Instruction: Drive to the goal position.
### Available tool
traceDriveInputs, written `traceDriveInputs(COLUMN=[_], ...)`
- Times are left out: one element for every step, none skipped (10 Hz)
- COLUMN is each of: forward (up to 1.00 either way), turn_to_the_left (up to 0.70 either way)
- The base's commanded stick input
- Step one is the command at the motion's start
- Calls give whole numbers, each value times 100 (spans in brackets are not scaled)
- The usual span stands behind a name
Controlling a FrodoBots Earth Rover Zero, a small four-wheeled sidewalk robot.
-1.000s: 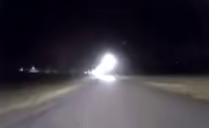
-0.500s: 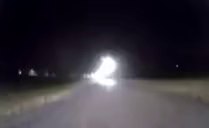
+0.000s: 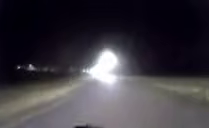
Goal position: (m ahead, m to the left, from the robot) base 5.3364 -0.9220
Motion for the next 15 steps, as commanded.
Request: traceDriveInputs(forward=[100, 100, 100, 100, 100, 100, 100, 100, 100, 100, 100, 100, 100, 100, 100], turn_to_the_left=[0, 0, 0, 0, 0, 0, 0, 0, 1, 1, 2, 3, 3, 4, 4])
